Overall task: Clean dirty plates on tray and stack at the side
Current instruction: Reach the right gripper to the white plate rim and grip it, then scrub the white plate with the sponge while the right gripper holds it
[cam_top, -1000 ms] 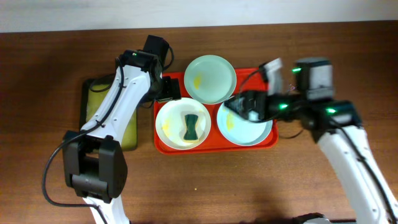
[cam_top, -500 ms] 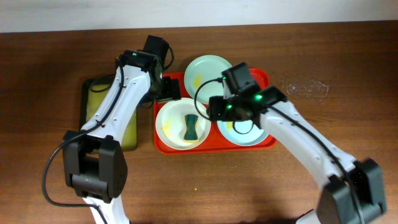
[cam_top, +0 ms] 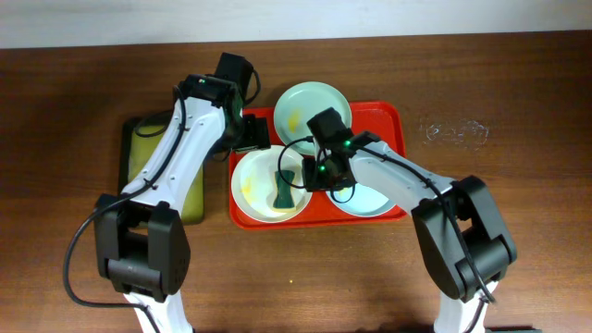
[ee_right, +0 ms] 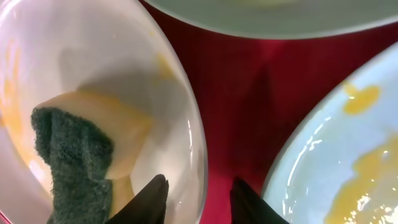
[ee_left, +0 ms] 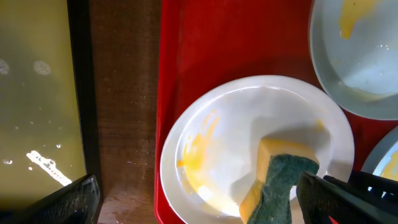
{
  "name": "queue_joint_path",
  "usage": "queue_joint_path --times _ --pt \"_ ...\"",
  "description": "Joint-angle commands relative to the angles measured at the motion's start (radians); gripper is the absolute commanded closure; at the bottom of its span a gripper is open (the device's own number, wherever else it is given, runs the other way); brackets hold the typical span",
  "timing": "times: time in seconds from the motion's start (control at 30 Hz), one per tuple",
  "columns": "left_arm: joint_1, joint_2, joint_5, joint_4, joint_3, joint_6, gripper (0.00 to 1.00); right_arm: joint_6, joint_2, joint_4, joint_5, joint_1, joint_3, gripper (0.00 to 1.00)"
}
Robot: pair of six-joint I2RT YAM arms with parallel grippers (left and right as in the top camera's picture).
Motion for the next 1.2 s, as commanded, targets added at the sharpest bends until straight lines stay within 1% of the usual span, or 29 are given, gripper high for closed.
queue_joint_path --times 0.0,0.03,0.07,0.23,0.3,0.33,0.37,0.4,0.43,0.5,0.53,0.57,0.67,0.7,0.77,0.8,0.87,0.93,1.03,1.13,1.17 --pt "-0.002 -0.022 -0.006 -0.002 0.010 0.008 0.01 -0.010 0.023 0.006 0.027 0.008 0.016 0.66" --pt "-0.002 -0.022 -0.006 -0.003 0.010 0.008 0.01 -0.010 0.030 0.007 0.031 0.008 0.016 0.67" --pt "-0.002 -0.022 -0.006 -0.006 0.010 0.008 0.01 -0.010 0.034 0.006 0.031 0.006 0.016 0.71" --pt "-0.002 -0.022 -0.006 -0.009 0.010 0.008 0.01 -0.010 0.080 0.031 0.031 0.006 0.016 0.71" --pt "-0.002 -0.022 -0.006 -0.009 0.010 0.009 0.00 -0.010 0.079 0.032 0.024 0.006 0.016 0.73" --pt "-0.002 -0.022 -0.006 -0.009 0.009 0.009 0.26 -0.010 0.079 0.032 0.023 0.006 0.016 0.81" --pt "-0.002 -0.022 -0.006 -0.008 0.006 0.009 0.42 -0.010 0.079 0.031 0.023 0.005 0.017 0.85" --pt "-0.002 -0.022 -0.006 -0.009 0.003 0.009 0.52 -0.010 0.079 0.028 0.023 0.005 0.017 0.89" --pt "-0.002 -0.022 0.020 -0.008 -0.005 0.048 0.57 -0.010 0.079 0.028 0.014 0.005 0.017 0.90" --pt "-0.001 -0.022 0.200 0.015 -0.038 0.194 0.32 -0.010 0.079 0.028 0.001 0.005 0.017 0.90" --pt "-0.001 -0.022 0.271 0.026 -0.063 0.240 0.32 -0.010 0.080 0.028 0.001 0.005 0.017 0.90" --pt "-0.002 -0.022 0.294 0.026 -0.085 0.257 0.34 -0.010 0.079 0.028 0.001 0.005 0.017 0.90" --pt "-0.002 -0.022 0.320 0.082 -0.179 0.257 0.36 -0.010 0.079 0.027 0.000 0.005 0.017 0.90" --pt "-0.002 -0.022 0.332 0.098 -0.212 0.257 0.40 -0.010 0.079 0.028 0.000 0.005 0.017 0.89" --pt "-0.002 -0.022 0.356 0.131 -0.275 0.257 0.44 -0.010 0.079 0.028 0.000 0.005 0.017 0.89" --pt "-0.007 -0.022 0.392 0.174 -0.316 0.260 0.44 -0.010 0.079 0.028 0.000 0.005 0.017 0.89" --pt "-0.015 -0.022 0.425 0.237 -0.360 0.260 0.41 -0.010 0.079 0.027 -0.003 0.005 0.017 0.90" --pt "-0.029 -0.022 0.451 0.266 -0.373 0.260 0.43 -0.010 0.079 0.028 -0.003 0.005 0.017 0.90" --pt "-0.066 -0.022 0.450 0.330 -0.373 0.251 0.48 -0.010 0.079 0.027 -0.003 0.005 0.017 0.90" --pt "-0.095 -0.021 0.449 0.362 -0.375 0.248 0.53 -0.010 0.079 0.025 -0.003 0.005 0.017 0.90" --pt "-0.099 -0.021 0.449 0.378 -0.376 0.240 0.52 -0.010 0.079 0.024 -0.003 0.005 0.017 0.90"
